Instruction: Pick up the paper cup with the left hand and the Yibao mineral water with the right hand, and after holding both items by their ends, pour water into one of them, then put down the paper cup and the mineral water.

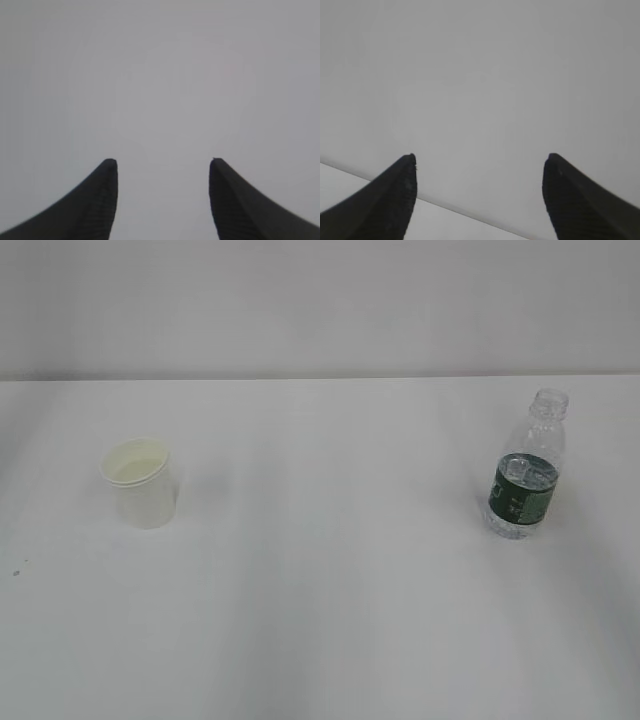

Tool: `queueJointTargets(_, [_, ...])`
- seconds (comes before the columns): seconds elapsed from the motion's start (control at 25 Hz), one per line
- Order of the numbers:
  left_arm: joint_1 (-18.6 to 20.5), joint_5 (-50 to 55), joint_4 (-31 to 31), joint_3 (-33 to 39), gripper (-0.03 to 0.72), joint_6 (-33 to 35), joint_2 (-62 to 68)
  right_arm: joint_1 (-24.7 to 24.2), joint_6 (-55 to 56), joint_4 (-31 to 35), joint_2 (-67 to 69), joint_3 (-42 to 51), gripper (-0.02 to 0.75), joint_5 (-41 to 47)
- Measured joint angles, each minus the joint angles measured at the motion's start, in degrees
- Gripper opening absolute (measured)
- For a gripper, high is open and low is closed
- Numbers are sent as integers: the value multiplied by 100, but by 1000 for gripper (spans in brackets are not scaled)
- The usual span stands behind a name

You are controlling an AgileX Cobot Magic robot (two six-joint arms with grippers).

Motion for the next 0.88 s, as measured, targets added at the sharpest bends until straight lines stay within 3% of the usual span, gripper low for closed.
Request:
queueJointTargets(0.56, [0,23,-2556,0,421,-66,-78,0,22,-18,-400,0,591,373])
queueJointTargets(0.88, [302,106,-2871,0,419,-80,-547,0,527,-471,-582,-237,591,761])
